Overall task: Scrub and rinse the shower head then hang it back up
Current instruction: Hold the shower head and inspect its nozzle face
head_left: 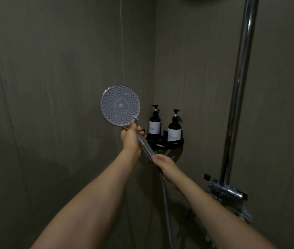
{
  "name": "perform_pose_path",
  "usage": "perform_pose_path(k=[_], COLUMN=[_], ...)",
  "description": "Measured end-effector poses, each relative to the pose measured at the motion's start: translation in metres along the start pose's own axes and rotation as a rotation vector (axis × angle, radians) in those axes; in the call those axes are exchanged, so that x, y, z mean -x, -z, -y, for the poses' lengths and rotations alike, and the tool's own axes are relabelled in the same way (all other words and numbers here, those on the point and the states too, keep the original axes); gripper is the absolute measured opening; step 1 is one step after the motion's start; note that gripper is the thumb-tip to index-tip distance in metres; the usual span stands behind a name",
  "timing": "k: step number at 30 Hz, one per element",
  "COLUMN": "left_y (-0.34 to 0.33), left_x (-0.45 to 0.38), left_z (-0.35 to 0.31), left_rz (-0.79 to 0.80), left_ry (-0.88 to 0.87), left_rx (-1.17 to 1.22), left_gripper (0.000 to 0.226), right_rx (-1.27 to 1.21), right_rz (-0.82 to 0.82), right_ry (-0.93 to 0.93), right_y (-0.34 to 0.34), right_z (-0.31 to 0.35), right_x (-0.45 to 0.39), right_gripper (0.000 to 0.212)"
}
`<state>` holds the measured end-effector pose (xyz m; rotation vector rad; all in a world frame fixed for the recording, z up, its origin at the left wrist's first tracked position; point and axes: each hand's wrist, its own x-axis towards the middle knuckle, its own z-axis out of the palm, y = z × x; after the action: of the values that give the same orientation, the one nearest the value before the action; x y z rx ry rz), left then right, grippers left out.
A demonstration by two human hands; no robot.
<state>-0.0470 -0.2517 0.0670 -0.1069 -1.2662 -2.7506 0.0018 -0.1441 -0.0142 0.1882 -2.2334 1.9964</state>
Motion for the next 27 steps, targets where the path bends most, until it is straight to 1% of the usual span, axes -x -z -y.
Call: perform_pose_path(k=[2, 3, 7, 8, 10, 12, 13, 15, 17, 19, 20, 22, 24, 27], left_y=[0.000, 0.000, -0.003, -0.003, -0.001, 0.000, 0.000, 0.002, 0.003, 0.004, 0.004, 0.005, 0.006, 0.007], left_x=[0.000, 0.000, 0.001, 0.001, 0.001, 0.000, 0.000, -0.001, -0.002, -0.002, -0.002, -0.003, -0.004, -0.005], left_z=[0.000, 0.000, 0.000, 0.000, 0.000, 0.000, -0.001, -0.001, -0.001, 0.000, 0.000, 0.000, 0.001, 0.001], left_rz=[0.009, 0.009, -0.003, -0.004, -0.002, -0.003, -0.005, 0.000, 0.010, 0.006, 0.000, -0.006, -0.004, -0.005], left_ry=[-0.002, -0.005, -0.028, -0.031, -0.032, -0.025, -0.022, -0.021, -0.018, -0.023, -0.027, -0.026, -0.022, -0.018], left_rx=[-0.008, -0.009, -0.011, -0.014, -0.019, -0.018, -0.018, -0.027, -0.038, -0.036, -0.031, -0.012, -0.005, -0.020], left_gripper=[0.015, 0.016, 0.015, 0.015, 0.014, 0.013, 0.013, 0.015, 0.013, 0.013, 0.015, 0.016, 0.016, 0.015], right_rx=[0.043, 0.072, 0.019, 0.008, 0.066, 0.139, 0.135, 0.078, 0.039, 0.118, 0.131, 0.104, 0.071, 0.034], right_rz=[0.015, 0.014, -0.050, -0.058, -0.039, -0.038, -0.045, -0.065, -0.047, -0.001, -0.008, -0.050, -0.079, -0.075], right_ry=[0.011, 0.022, 0.020, 0.007, 0.003, 0.026, 0.032, 0.002, -0.047, -0.008, 0.013, 0.054, 0.087, 0.105], right_y=[0.000, 0.001, -0.001, -0.002, -0.003, -0.004, -0.005, -0.007, -0.008, -0.007, -0.007, -0.007, -0.010, -0.013], right_z=[0.000, 0.000, -0.004, -0.003, -0.004, -0.003, -0.004, -0.006, -0.005, -0.005, -0.005, -0.006, -0.006, -0.007], right_x=[-0.002, -0.002, -0.005, -0.005, -0.006, -0.006, -0.007, -0.008, -0.007, -0.007, -0.007, -0.007, -0.007, -0.006], right_gripper=[0.021, 0.019, 0.002, 0.007, 0.014, 0.007, 0.004, 0.009, 0.015, 0.022, 0.018, 0.012, 0.016, 0.018])
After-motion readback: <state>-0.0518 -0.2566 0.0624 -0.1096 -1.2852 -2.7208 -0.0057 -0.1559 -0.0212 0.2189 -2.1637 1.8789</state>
